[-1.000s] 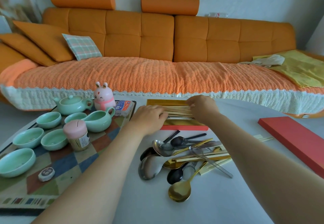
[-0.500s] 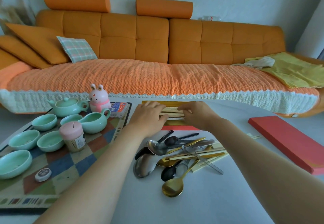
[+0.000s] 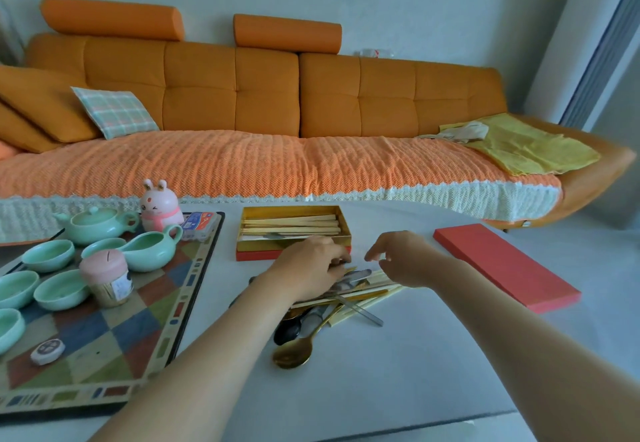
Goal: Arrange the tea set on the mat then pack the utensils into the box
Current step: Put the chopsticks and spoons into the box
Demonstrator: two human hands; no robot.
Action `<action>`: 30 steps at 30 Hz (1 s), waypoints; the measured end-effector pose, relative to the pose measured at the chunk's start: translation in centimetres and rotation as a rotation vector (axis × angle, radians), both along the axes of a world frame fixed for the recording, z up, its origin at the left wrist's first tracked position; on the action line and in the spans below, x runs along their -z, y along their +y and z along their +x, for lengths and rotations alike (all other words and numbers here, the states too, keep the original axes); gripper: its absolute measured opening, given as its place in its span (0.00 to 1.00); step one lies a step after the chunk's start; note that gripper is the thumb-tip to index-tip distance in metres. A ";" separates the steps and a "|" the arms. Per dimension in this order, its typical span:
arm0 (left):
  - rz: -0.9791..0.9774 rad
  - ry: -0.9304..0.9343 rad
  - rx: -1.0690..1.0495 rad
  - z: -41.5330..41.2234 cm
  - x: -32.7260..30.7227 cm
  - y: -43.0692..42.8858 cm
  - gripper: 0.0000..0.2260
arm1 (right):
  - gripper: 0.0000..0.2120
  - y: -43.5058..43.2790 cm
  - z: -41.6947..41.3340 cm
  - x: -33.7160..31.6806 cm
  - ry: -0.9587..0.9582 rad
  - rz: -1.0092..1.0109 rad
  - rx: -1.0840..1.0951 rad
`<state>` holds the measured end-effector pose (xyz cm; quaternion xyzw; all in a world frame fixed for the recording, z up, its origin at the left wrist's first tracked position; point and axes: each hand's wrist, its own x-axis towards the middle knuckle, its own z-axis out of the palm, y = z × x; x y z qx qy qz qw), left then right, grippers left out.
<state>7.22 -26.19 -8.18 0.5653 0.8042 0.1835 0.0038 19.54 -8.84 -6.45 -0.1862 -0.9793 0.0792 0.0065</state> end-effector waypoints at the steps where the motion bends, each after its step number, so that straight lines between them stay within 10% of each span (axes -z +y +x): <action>1: -0.011 -0.005 0.009 0.3 0.1 0.1 0.12 | 0.18 0.2 0.5 0.1 -0.016 0.017 -0.001; 30: 0.260 -0.038 -0.204 -2.7 -1.5 -1.8 0.10 | 0.12 -1.9 -1.7 -0.6 0.292 -0.088 -0.057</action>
